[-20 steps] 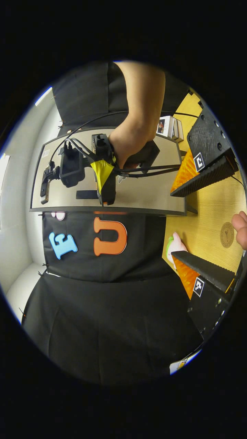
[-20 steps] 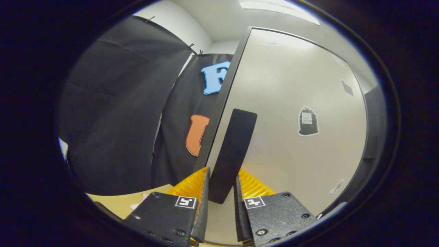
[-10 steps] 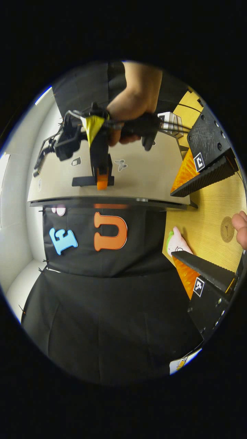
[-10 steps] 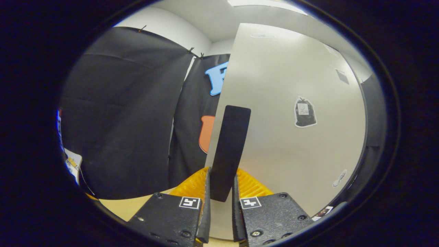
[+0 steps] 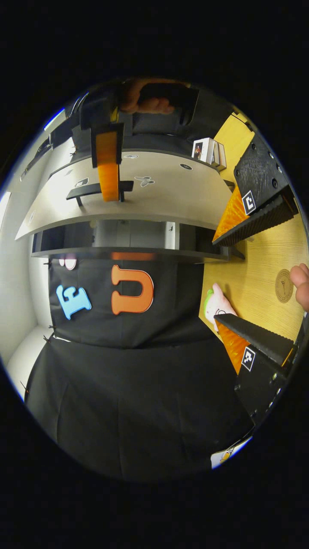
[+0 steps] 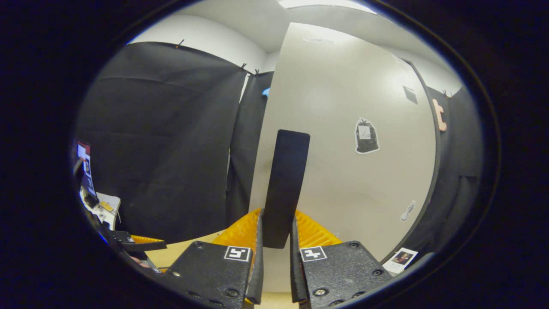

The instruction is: Open the cabinet door with the right hand, grasp the bottle in the cabinet with the left hand and place it on the coaster, then close the cabinet door with the right hand.

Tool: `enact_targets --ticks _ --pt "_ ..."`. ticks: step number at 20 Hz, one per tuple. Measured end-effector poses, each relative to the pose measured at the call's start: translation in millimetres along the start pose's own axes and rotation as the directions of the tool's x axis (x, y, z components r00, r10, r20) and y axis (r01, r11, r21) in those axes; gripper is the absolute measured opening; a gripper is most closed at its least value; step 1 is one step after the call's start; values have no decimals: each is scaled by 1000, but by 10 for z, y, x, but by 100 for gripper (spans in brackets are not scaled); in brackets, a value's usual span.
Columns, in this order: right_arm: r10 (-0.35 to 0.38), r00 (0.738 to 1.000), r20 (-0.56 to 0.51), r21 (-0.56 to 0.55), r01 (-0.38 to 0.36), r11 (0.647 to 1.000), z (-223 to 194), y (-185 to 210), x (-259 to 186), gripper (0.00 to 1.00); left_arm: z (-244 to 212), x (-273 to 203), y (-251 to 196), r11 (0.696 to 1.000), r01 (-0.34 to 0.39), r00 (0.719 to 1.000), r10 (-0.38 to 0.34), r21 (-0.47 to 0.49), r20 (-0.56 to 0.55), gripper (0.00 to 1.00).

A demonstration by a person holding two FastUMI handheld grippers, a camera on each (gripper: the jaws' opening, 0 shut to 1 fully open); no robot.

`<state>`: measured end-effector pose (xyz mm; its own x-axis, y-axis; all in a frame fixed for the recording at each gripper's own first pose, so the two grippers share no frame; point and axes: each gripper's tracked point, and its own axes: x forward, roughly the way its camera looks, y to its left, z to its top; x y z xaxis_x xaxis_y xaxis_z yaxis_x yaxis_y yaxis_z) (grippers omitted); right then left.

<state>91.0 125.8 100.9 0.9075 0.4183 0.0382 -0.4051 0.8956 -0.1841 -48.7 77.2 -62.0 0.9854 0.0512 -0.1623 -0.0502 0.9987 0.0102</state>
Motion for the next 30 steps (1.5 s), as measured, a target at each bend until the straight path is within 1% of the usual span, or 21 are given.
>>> enact_targets --ticks 3,6,9,12,15,16,20,23,25,28,29,30 --pt "18 1000 -14 -1 -18 1000 -5 -11 -164 29 21 234 -189 999 49 999 -49 19 5 95" --pt "24 999 -33 -13 -24 1000 -19 -29 -309 29 75 319 -388 993 108 994 -109 46 15 95" --pt "11 999 -45 -23 -12 1000 -33 -74 -402 29 171 403 -544 986 147 988 -151 79 44 95" --pt "-12 998 -60 -28 11 1000 -52 -145 -466 29 145 529 -759 976 191 980 -196 106 38 95" --pt "-44 996 -73 -25 42 999 -72 -208 -552 29 115 675 -965 966 245 969 -248 83 19 94" --pt "-56 995 -80 -19 55 998 -80 -226 -578 29 113 722 -1024 963 259 965 -261 73 15 96" --pt "-120 987 -108 12 122 992 -114 -305 -706 29 109 1000 -1228 949 301 953 -303 92 -2 96" --pt "-147 980 -135 32 152 988 -134 -348 -779 28 122 1269 -1417 942 315 949 -315 113 -13 96" --pt "-177 973 -149 21 182 983 -153 -401 -846 28 224 1413 -1552 943 310 950 -313 119 10 97" --pt "-227 954 -195 22 236 972 -235 -530 -1021 28 327 1626 -1741 947 297 953 -302 118 19 96" --pt "-226 950 -217 42 240 970 -263 -539 -1078 28 348 1703 -1787 951 287 957 -291 119 16 96" --pt "-207 951 -230 66 228 971 -269 -496 -1121 27 364 1780 -1844 953 279 959 -283 120 15 96"
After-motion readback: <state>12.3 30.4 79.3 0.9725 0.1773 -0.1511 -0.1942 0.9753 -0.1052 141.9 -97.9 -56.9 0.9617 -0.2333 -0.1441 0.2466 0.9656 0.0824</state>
